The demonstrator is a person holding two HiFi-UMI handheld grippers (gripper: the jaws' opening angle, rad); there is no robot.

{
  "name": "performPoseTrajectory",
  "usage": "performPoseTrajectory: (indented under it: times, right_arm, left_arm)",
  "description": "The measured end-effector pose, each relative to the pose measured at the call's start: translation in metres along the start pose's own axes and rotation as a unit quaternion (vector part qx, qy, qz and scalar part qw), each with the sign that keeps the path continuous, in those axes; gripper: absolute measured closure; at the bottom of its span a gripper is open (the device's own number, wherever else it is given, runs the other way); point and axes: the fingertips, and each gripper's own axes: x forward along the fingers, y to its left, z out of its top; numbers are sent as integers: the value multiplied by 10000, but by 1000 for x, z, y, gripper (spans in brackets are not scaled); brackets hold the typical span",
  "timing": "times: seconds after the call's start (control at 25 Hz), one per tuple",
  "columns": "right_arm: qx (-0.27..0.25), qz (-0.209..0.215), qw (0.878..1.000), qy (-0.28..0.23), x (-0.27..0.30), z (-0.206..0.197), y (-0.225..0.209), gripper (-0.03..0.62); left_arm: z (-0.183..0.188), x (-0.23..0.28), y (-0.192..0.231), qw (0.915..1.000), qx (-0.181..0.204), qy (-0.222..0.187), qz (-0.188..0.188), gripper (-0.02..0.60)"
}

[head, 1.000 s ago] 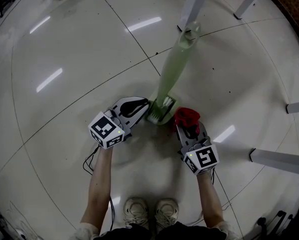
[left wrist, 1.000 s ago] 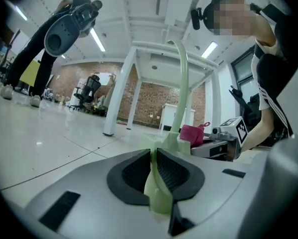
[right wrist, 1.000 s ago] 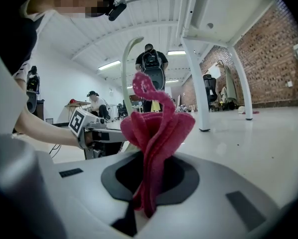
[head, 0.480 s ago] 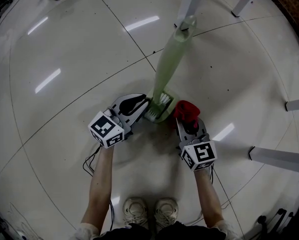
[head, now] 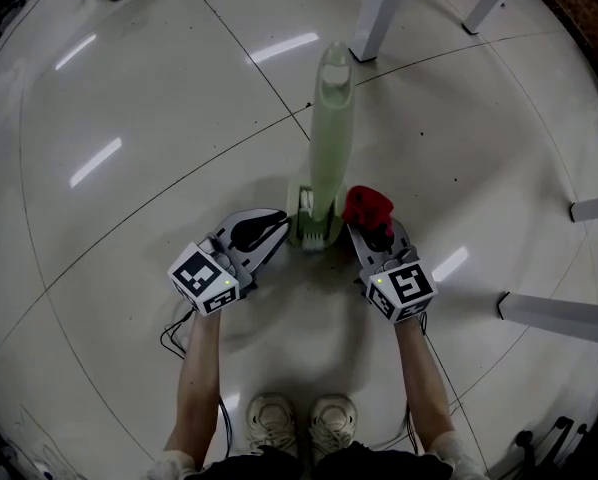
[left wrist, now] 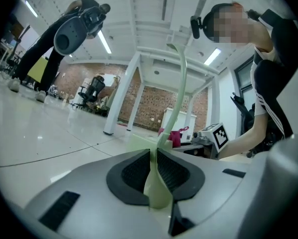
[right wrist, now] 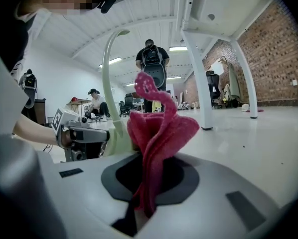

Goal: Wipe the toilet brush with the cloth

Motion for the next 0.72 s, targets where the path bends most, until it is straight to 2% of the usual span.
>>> performPoseTrajectory:
  times: [0.28,0.48,0.6,0.72]
  right_arm:
    - [-218,295,9993,56,10,3,9,563]
    - [-39,146,9999,16,4,3,12,563]
    - [357,111,9993,-15,-9,-7,16,563]
    - [1070,39,9942,-78,-21,-17,23,563]
  left_arm:
    - [-11,-25,-39,9998,-38,119,-131,535]
    - [9,-34,-38,9996,39,-255,119,535]
    - [20,-34,-26,9991,224,-292,221,532]
    - [31,-27,-9,9985,260,-384,292,531]
